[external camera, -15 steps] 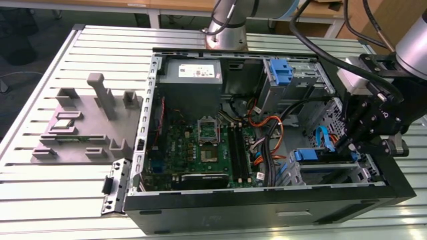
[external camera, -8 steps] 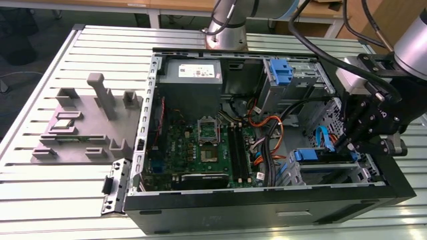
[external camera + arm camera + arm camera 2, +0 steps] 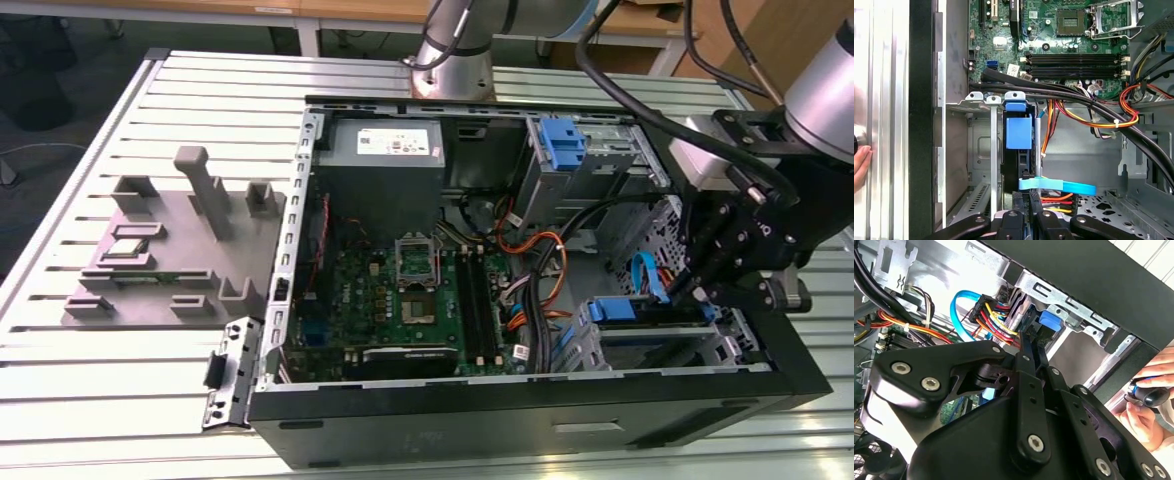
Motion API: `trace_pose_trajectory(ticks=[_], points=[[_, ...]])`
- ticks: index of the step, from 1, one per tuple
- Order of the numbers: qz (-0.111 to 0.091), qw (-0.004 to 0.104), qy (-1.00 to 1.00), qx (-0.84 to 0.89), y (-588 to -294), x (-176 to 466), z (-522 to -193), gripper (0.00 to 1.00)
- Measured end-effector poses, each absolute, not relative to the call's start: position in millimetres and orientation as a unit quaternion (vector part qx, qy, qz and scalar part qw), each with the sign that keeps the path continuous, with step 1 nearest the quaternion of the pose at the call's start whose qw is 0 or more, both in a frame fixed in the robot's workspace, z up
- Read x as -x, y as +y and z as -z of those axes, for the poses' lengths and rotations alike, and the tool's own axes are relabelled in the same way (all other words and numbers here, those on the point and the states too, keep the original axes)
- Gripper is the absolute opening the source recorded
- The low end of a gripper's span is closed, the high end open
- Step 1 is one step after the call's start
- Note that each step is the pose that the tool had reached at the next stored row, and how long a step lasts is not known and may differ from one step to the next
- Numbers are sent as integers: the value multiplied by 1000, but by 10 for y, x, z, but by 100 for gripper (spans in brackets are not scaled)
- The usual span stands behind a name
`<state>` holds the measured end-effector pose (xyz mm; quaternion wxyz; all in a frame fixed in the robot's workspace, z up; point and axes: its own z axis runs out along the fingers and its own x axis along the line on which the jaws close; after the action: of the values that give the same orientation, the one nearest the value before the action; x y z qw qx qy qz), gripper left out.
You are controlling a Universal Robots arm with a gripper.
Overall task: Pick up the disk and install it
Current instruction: 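Insert the second disk wire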
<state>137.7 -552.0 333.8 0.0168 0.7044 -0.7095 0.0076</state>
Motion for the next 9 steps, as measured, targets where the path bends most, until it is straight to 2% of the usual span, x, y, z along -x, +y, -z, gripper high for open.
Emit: trace_pose_trajectory(ticks=[9], points=[[-8, 17, -710, -704, -5520, -1377, -3299, 16]])
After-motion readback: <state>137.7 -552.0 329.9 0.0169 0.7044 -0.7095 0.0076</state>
